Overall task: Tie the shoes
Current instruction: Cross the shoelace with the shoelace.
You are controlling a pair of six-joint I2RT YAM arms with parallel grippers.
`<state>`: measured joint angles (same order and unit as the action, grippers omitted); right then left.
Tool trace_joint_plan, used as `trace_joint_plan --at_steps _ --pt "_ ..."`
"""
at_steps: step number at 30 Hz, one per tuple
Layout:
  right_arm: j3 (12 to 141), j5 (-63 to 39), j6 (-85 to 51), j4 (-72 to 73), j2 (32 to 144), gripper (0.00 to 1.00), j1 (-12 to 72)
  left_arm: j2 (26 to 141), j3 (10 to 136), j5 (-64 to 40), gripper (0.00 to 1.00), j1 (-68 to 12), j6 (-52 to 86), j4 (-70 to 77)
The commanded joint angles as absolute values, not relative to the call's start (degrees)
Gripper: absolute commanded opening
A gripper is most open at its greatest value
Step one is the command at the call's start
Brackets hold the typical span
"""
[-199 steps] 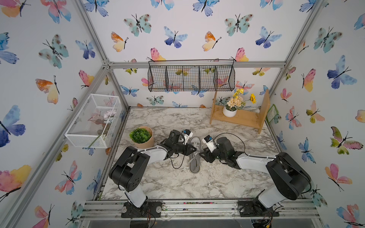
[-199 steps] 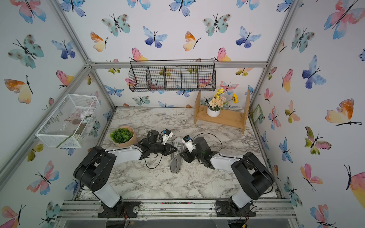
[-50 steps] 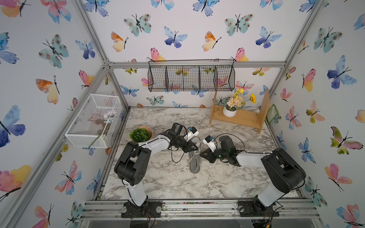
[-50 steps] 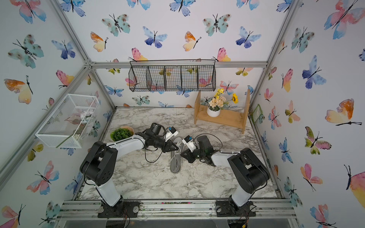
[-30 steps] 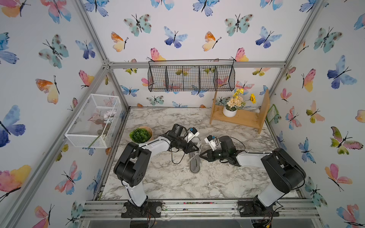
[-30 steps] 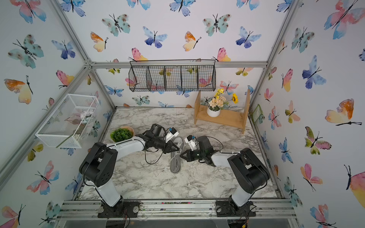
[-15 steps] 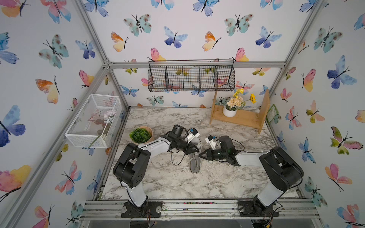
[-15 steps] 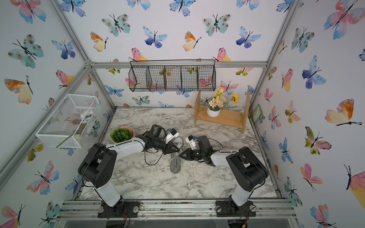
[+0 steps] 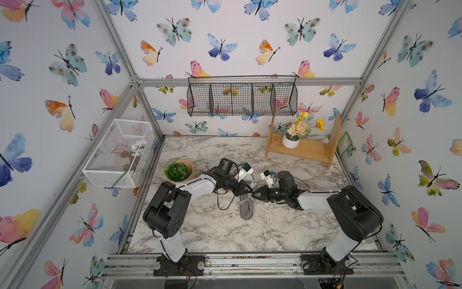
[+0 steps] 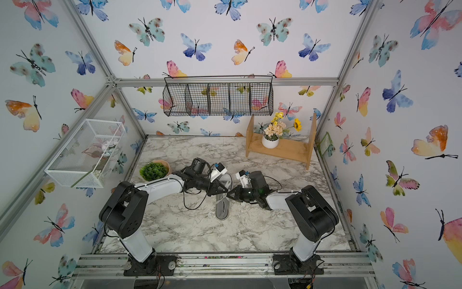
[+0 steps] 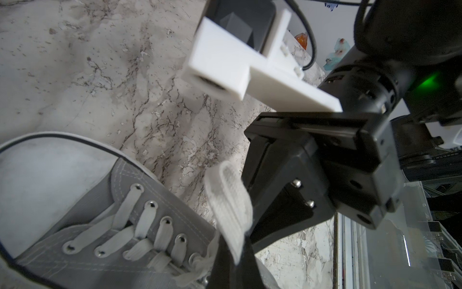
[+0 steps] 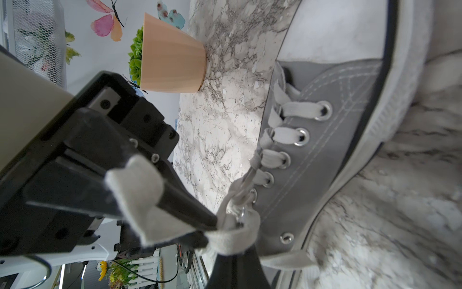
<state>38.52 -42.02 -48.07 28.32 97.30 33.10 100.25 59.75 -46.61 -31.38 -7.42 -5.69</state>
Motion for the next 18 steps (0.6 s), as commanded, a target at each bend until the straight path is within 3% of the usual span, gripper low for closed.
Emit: trace_joint_plan --at_steps 1,12,18 --pt "39.6 -39.8 -50.1 30.0 98.4 0.02 33.6 98.7 59.4 -47.6 0.00 -31.8 -7.1 -5.0" --pt "41.0 -34.5 -53.5 31.7 98.8 0.02 34.1 98.7 59.3 -47.2 0.00 -31.8 -6.5 -5.0" --pt "39.9 -31.9 -54.4 33.6 98.7 0.09 34.7 99.3 59.3 -46.8 0.00 -31.8 -5.1 -3.9"
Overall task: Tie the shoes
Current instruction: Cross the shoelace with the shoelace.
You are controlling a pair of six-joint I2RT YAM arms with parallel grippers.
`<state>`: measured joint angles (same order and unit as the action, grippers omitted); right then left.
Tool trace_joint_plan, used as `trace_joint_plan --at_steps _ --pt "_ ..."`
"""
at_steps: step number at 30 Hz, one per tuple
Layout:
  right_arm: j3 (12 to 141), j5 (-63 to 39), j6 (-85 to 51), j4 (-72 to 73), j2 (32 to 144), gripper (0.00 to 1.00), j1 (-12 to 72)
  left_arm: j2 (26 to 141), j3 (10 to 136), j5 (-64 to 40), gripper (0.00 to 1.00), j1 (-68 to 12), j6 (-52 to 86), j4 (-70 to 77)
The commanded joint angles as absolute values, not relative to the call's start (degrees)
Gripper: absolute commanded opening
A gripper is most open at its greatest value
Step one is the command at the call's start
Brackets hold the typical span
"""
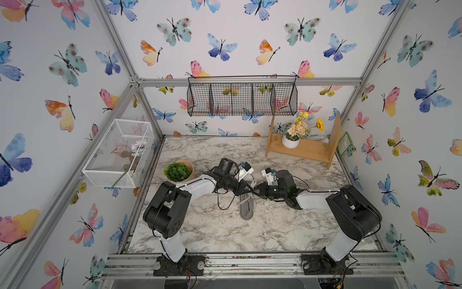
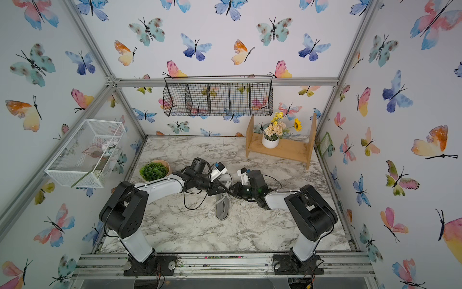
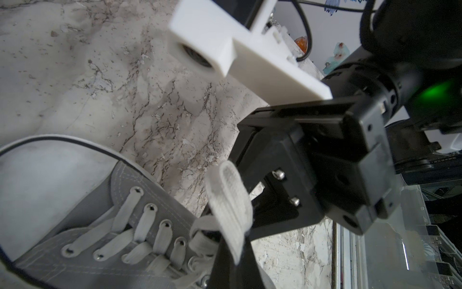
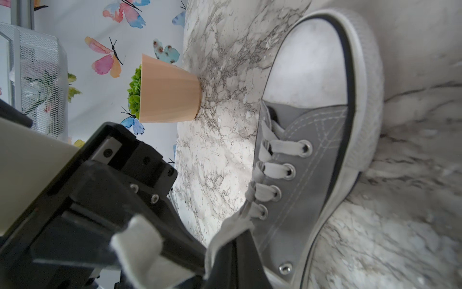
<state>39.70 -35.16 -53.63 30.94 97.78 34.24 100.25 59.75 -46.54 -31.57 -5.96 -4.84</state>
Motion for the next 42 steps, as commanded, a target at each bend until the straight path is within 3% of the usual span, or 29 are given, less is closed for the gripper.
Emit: trace_joint_plan --at_steps 1,42 --pt "39.6 -31.5 -54.6 34.3 98.8 0.10 34.9 99.4 59.2 -46.7 0.00 -31.8 -4.7 -3.6" --pt "36.6 -31.4 -42.9 28.5 97.9 0.41 35.1 100.4 58.7 -46.3 0.00 -29.9 -3.8 -2.7"
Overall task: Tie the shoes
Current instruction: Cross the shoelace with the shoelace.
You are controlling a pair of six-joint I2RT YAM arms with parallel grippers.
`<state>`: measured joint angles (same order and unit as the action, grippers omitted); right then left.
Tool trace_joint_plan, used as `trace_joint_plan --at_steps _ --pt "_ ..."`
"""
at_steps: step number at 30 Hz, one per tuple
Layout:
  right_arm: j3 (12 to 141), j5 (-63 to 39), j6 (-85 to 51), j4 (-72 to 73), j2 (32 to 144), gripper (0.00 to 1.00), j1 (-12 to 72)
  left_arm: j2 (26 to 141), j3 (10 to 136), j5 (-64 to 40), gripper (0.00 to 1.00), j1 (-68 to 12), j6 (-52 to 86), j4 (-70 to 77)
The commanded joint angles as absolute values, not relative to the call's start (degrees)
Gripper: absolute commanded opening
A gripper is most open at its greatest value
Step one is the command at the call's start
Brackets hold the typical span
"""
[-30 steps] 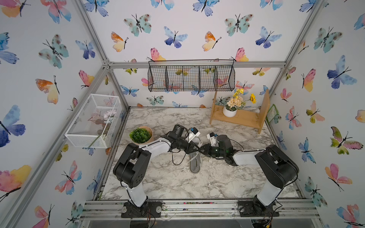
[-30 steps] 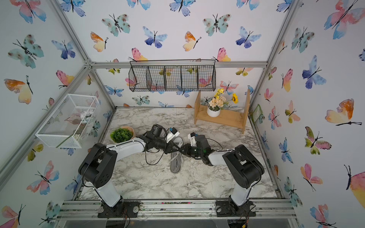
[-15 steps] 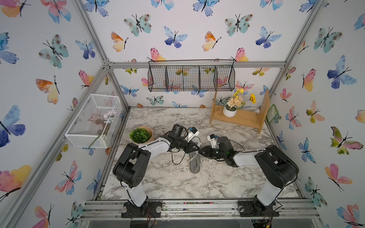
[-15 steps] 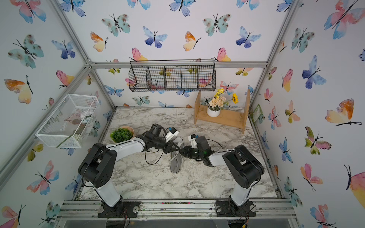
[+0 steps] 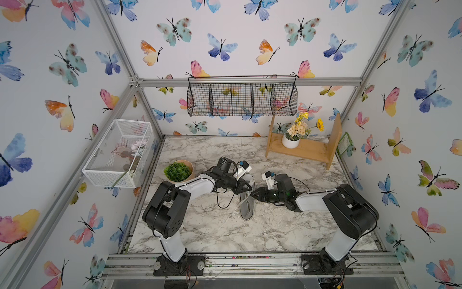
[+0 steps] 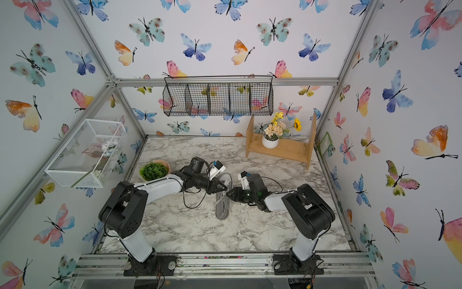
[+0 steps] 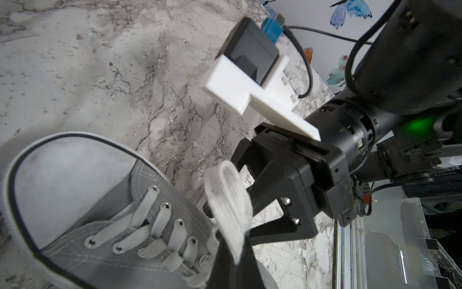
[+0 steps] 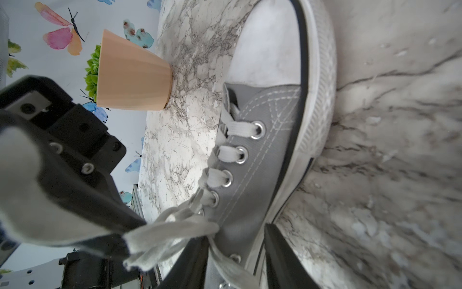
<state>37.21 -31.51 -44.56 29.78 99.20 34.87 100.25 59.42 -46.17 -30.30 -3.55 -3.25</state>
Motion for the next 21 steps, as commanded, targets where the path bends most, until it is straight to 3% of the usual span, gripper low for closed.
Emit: trace_joint_plan --at_steps 1,21 --pt "36.5 -31.3 -42.8 28.8 97.8 0.41 35.2 100.3 58.7 -46.4 0.00 -29.9 -3.8 -2.7" --pt "39.8 -30.5 -46.6 37.5 101.2 0.36 35.2 100.0 58.8 -46.7 0.00 -29.9 -2.3 -2.6"
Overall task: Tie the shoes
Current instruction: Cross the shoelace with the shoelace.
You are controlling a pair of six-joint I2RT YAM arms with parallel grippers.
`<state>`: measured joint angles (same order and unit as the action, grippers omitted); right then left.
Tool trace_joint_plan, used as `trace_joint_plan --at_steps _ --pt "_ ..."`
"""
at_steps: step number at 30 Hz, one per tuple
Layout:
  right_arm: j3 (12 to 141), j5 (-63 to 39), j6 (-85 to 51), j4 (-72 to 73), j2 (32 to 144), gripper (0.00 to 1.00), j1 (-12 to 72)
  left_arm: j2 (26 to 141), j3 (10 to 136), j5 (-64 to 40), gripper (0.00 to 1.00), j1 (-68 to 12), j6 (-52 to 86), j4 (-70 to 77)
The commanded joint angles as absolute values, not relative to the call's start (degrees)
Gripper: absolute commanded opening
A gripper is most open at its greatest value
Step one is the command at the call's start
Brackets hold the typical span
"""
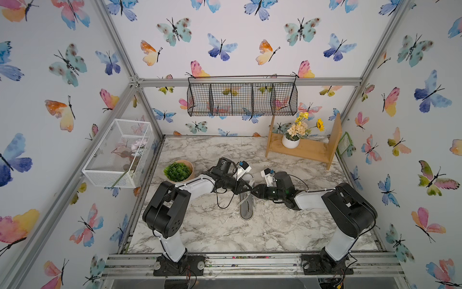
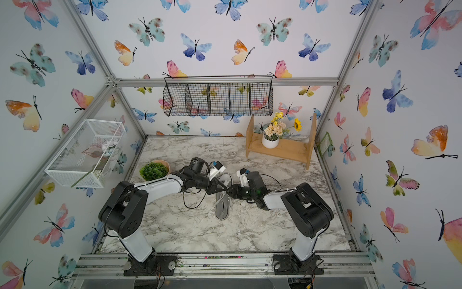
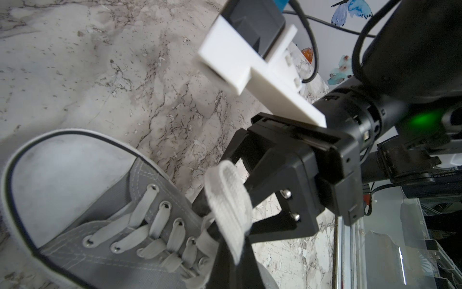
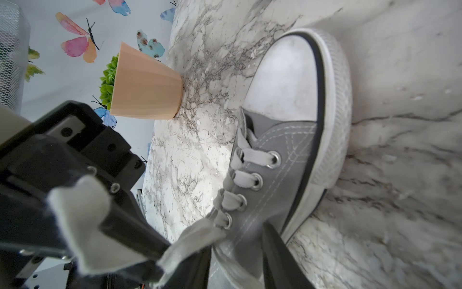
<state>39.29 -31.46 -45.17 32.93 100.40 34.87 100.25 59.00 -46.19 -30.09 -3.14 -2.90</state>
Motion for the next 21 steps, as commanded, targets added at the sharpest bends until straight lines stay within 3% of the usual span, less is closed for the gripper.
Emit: trace_joint_plan --at_steps 1,21 --pt "39.7 -30.0 -47.0 38.5 101.2 0.36 35.2 100.1 59.0 -46.6 0.00 -29.9 -2.0 -2.6" --pt "37.3 -21.0 -47.6 38.2 103.1 0.41 37.7 101.2 59.2 -46.5 0.00 -29.9 1.1 -0.4"
